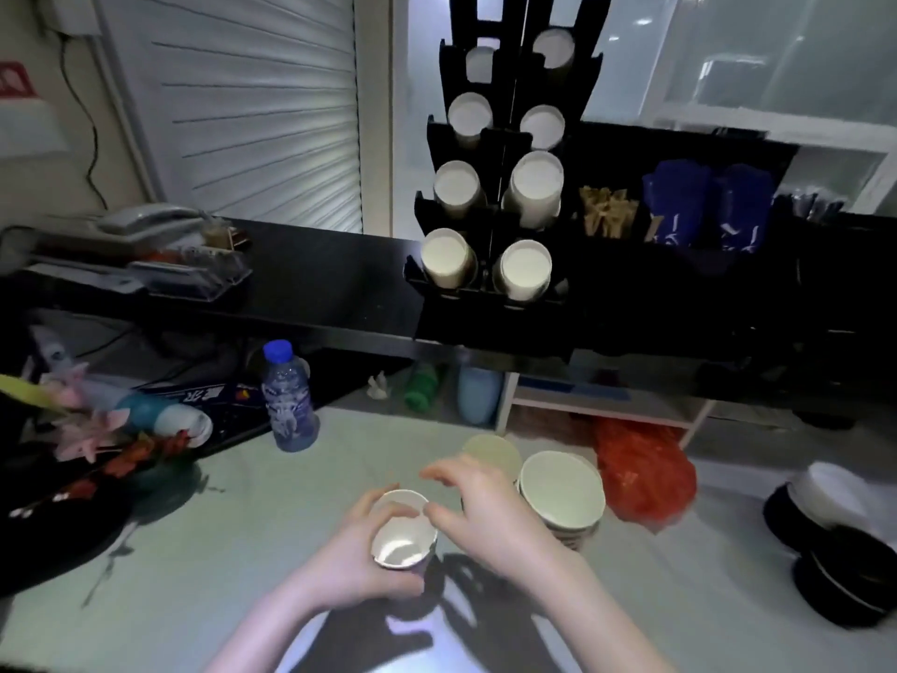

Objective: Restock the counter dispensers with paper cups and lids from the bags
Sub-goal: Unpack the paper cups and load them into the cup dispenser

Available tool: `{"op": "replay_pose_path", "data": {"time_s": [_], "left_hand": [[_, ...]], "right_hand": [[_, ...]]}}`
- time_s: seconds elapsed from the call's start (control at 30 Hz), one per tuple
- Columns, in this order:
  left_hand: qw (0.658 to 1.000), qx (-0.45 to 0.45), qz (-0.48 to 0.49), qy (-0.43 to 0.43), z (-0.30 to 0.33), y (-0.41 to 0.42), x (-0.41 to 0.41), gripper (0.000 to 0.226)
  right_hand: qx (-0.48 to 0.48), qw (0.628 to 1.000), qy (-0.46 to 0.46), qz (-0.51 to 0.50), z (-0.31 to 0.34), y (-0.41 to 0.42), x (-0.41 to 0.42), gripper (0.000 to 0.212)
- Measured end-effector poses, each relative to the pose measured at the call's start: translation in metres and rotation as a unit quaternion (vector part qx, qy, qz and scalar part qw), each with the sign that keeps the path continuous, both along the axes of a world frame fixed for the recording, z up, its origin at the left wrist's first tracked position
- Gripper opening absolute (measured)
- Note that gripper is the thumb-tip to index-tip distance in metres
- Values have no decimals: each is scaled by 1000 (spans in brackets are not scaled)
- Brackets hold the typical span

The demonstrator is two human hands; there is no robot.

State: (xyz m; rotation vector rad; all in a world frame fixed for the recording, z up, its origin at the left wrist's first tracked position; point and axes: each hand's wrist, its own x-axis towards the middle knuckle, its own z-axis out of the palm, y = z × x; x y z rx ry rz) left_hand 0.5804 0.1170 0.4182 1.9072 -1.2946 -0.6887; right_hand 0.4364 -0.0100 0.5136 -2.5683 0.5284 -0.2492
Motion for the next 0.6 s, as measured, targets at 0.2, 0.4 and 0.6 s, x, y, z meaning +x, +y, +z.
{"op": "replay_pose_path", "data": {"time_s": [0.2, 0.4, 0.6], "left_hand": [[983, -78, 163, -15, -4, 30, -21, 61], [880, -227, 285, 305, 58, 30, -18, 59], [868, -277, 185, 367, 145, -14, 8, 42]], "right_hand": [[46, 999, 16, 19, -41, 23, -27, 70], [47, 989, -142, 2, -21, 21, -35, 67], [4, 942, -335, -10, 64, 2, -16, 58]]}}
